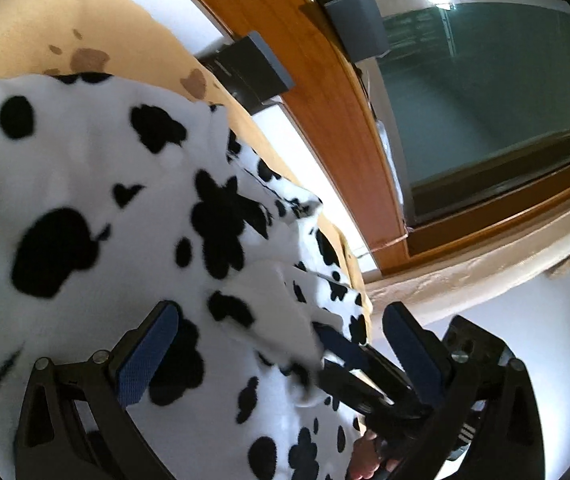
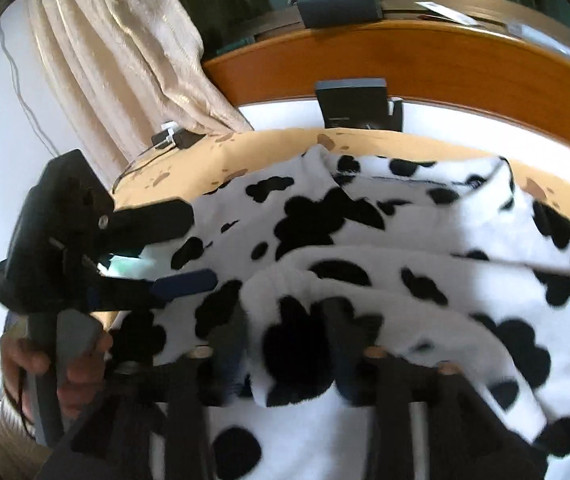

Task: Fold clothes
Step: 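Fold the held fleece over toward the left gripper and lower it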

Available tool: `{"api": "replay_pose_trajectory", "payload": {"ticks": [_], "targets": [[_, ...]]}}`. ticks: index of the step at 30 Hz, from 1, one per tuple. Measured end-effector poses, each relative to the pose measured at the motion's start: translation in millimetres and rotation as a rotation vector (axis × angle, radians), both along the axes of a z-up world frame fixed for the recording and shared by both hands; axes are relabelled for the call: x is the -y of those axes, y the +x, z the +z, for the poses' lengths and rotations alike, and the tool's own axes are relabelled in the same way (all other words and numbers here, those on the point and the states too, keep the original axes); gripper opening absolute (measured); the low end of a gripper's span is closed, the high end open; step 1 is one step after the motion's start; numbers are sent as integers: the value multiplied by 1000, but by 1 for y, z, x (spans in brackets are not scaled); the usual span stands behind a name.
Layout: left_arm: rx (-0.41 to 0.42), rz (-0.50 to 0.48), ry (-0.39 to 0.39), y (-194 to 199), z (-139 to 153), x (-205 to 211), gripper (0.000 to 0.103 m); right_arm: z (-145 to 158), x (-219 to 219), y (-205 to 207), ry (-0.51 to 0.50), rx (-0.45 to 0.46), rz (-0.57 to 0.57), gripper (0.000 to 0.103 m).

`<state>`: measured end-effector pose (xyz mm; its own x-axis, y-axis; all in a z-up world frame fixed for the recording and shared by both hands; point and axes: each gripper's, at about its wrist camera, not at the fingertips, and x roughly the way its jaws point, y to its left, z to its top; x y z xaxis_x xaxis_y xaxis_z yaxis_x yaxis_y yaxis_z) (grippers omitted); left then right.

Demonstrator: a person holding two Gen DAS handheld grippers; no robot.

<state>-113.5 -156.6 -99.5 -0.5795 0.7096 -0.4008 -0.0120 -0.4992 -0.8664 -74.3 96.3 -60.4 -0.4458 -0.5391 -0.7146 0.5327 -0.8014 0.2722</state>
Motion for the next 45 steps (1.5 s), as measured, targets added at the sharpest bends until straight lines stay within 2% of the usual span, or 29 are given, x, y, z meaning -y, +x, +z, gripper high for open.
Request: {"api": "replay_pose_trajectory", "payload": {"ticks": [1, 3, 5, 7, 12, 14, 17, 22, 30, 32, 35, 39, 40, 41, 42, 43, 44, 45], "targets": [[2, -6, 5, -1, -1, -1, 103, 3, -10, 4, -17, -14, -9, 68], [6, -8, 15, -1, -3, 0, 103, 12, -25, 13, -40, -45, -41, 69], [8, -7, 27, 0, -4, 1, 103, 22, -55, 24, -58, -85, -121, 69], [19, -7, 62, 0, -5, 2, 103, 26, -75, 29, -70, -79, -190, 69], [60, -50, 87, 1, 6, -12, 103, 3, -115, 44, -89, 31, -309, 71], [68, -84, 73, 4, 14, -25, 103, -8, -121, 52, -78, 33, -332, 71], [109, -131, 60, 6, 19, -47, 103, -22, -124, 61, -26, -16, -397, 71], [215, -168, 35, 7, 13, -72, 103, -23, -139, 62, -54, -17, -440, 71], [237, -105, -94, -12, 5, -81, 103, -17, -135, 70, -67, -46, -398, 72], [260, -84, -85, -17, -4, -77, 103, -16, -134, 71, -75, -48, -390, 72], [238, -67, -62, -22, -8, -75, 103, -16, -133, 71, -84, -44, -381, 72], [143, -64, -63, -24, 1, -80, 102, -16, -133, 72, -89, -45, -368, 72], [118, -73, -74, -25, 3, -83, 95, -16, -132, 72, -89, -45, -365, 72], [110, -83, -86, -27, 4, -87, 78, -16, -132, 72, -90, -44, -363, 72], [111, -98, -91, -29, 3, -91, 67, -16, -132, 72, -92, -43, -363, 72], [114, -114, -95, -31, 2, -94, 47, -16, -132, 72, -93, -41, -362, 72], [117, -124, -104, -32, 1, -96, 35, -16, -132, 72, -94, -40, -362, 72], [120, -133, -114, -33, 0, -99, 30, -17, -132, 71, -95, -39, -363, 72]]}}
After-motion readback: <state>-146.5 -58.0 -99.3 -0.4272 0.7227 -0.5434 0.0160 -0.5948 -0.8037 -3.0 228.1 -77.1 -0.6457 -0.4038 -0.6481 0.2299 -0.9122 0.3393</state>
